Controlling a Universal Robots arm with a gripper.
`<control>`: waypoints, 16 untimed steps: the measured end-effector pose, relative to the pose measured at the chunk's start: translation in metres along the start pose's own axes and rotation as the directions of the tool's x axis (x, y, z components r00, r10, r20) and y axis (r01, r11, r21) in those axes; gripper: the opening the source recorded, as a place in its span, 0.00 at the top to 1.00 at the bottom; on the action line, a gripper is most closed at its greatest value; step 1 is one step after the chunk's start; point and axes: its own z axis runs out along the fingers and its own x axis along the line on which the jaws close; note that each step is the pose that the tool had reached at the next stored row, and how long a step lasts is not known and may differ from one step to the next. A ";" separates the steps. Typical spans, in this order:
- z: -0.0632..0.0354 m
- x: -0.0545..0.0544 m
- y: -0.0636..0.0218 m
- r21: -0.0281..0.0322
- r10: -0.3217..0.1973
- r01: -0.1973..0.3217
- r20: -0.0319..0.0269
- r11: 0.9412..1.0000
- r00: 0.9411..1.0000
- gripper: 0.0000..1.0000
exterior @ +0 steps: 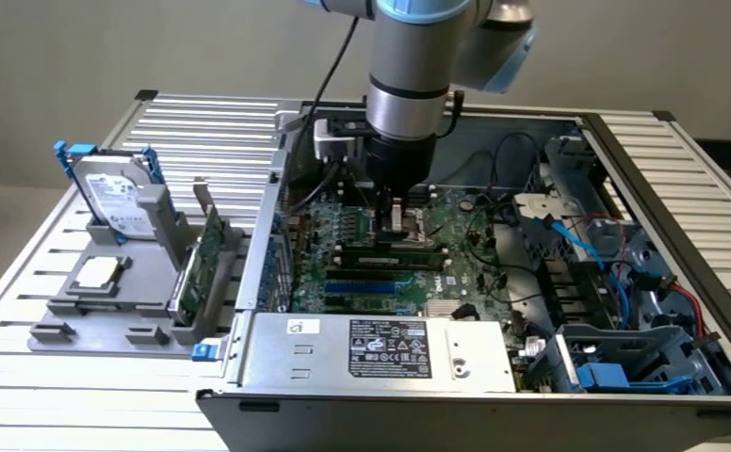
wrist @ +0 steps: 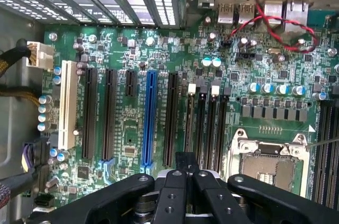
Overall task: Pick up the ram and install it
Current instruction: 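Press down the ram until it locks into place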
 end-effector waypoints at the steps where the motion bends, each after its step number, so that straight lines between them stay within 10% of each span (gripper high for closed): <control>1: 0.0002 0.000 0.0013 0.000 0.000 0.000 0.000 1.000 1.000 0.89; 16: 0.0067 -0.004 0.0051 -0.003 0.000 0.000 0.000 1.000 1.000 0.89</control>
